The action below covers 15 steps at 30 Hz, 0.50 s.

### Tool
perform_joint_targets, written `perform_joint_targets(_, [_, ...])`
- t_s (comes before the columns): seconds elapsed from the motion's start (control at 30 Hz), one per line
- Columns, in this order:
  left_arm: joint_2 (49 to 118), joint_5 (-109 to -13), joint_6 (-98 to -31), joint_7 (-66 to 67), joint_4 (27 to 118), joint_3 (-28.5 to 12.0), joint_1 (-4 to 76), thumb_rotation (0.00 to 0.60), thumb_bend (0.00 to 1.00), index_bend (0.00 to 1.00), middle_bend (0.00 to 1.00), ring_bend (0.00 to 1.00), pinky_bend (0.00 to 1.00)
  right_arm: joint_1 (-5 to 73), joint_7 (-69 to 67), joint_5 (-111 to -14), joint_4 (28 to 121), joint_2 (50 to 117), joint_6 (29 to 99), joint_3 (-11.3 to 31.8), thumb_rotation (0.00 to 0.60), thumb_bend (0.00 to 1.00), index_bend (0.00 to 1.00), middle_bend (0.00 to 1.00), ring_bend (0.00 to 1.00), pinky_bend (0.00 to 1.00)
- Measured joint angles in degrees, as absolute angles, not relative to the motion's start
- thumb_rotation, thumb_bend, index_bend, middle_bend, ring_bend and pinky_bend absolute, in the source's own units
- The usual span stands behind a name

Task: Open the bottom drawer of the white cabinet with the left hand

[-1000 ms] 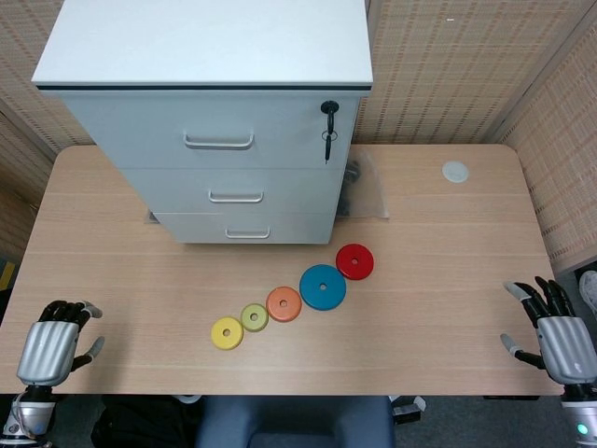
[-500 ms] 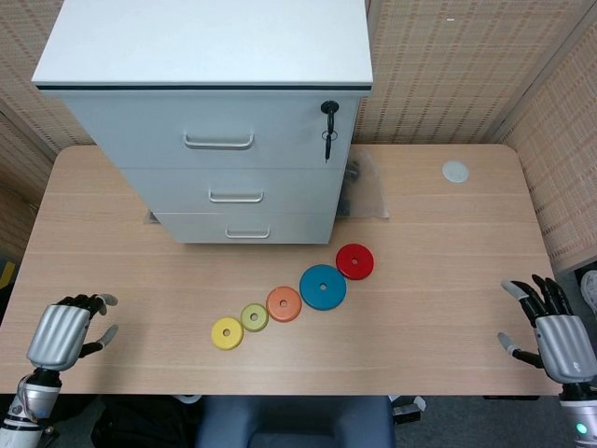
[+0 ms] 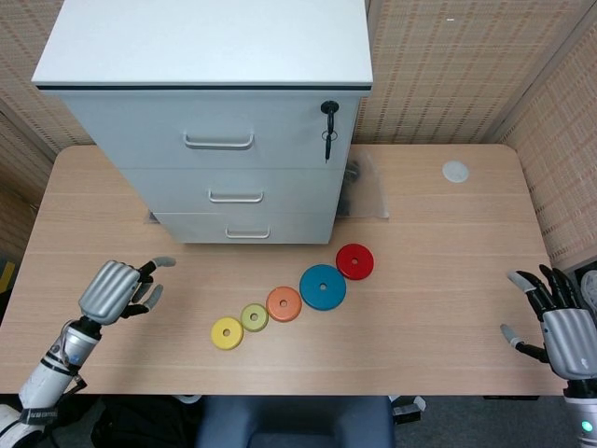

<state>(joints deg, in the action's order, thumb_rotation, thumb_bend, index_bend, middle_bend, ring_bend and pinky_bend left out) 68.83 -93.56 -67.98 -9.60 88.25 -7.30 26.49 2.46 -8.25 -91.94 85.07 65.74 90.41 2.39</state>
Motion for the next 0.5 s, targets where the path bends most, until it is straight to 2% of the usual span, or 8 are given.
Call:
perform_joint_targets(0.23, [71.3,-90.1,-59.3,-10.5,87.6,-10.2,34.5,0.600,0.58,0.20,0.93,0.98,1.00,2.4,-7.7,-91.3,85.7,65.2,90.0,2.4,0.600,0.21,0.15,0.18,0.00,0.00])
perform_joint_targets(0.5, [75.0,-84.7,-53.9,-6.9,86.5,-12.2,39.5,0.600,0.58,0.16,0.94,1.00,1.00,2.5,-8.1,-90.7,85.4,65.4,89.2,2.3,0.600,0.21,0.15,0.18,0.00,0.00])
